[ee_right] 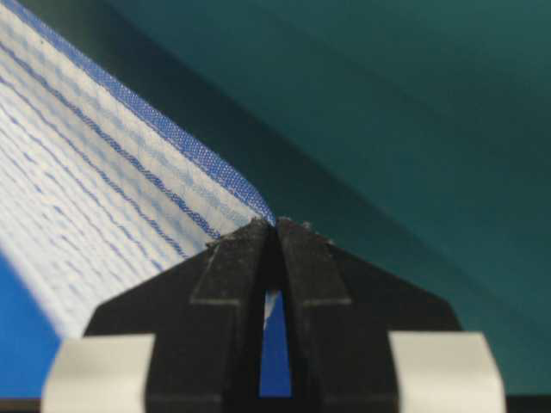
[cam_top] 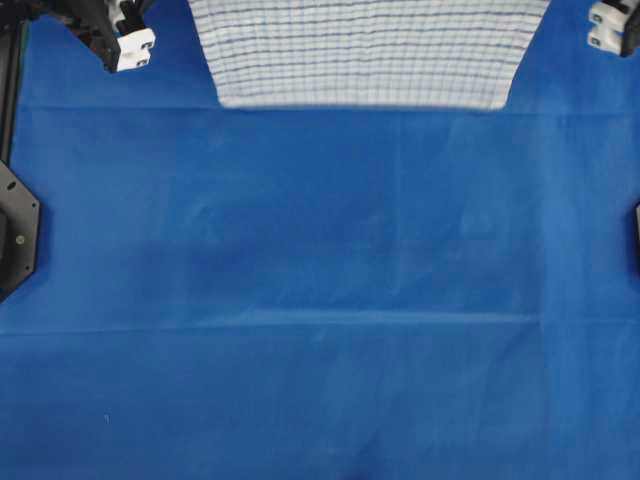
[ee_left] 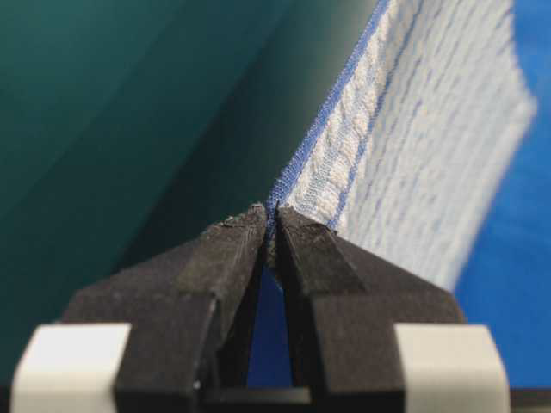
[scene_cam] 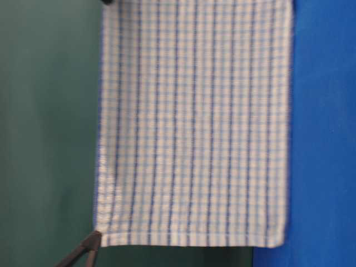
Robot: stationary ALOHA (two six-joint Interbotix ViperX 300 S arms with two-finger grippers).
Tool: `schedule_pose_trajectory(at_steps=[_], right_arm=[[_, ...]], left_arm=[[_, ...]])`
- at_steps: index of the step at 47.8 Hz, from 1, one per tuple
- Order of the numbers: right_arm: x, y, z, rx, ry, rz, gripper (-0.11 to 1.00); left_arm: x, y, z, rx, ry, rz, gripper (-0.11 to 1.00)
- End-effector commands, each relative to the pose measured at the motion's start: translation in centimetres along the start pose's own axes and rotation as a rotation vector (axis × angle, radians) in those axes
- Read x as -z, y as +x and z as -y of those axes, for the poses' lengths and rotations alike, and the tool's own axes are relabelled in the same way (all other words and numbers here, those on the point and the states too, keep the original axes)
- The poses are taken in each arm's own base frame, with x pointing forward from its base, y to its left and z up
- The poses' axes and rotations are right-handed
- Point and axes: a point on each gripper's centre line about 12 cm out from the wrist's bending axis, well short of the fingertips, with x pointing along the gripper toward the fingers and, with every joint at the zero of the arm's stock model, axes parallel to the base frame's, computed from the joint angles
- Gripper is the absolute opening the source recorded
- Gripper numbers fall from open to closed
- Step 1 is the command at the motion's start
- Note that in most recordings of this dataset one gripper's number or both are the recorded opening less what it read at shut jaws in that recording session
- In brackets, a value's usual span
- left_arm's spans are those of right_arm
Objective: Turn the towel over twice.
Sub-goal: 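Lift the held far edge up and away toward the far side, then swing the held edge back down and lay the towel flat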
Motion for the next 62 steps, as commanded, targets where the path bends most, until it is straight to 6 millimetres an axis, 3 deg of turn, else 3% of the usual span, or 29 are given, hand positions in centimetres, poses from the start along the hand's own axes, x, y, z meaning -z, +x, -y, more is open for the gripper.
schedule_pose_trajectory(at_steps=[1, 14, 24, 37, 48, 62], right_arm=[[-1.7, -0.8, 0.0, 0.001, -0.005, 0.045, 0.05], [-1.6, -1.0, -0.3, -0.013, -0.003, 0.034, 0.05], [0.7, -0.8, -1.7, -0.068, 0.033, -0.076, 0.05], [7.9, -1.5, -6.9, -0.26, 0.127, -0.293, 0.05], [12.5, -2.4, -11.6, -0.41, 0.117, -0.489, 0.05], [17.3, -4.3, -17.2, -0.548, 0.064, -0.693, 0.05]], left_arm=[[-1.8, -0.6, -0.1, -0.003, 0.01, 0.05, 0.04], [-2.1, -0.6, -0.2, -0.001, 0.014, 0.042, 0.04], [0.3, -0.3, 1.5, 0.065, 0.024, -0.082, 0.04], [7.3, -0.5, 8.4, 0.273, 0.032, -0.267, 0.04], [12.8, -1.0, 14.6, 0.432, 0.004, -0.353, 0.04], [16.9, -2.8, 20.8, 0.589, 0.002, -0.478, 0.04]])
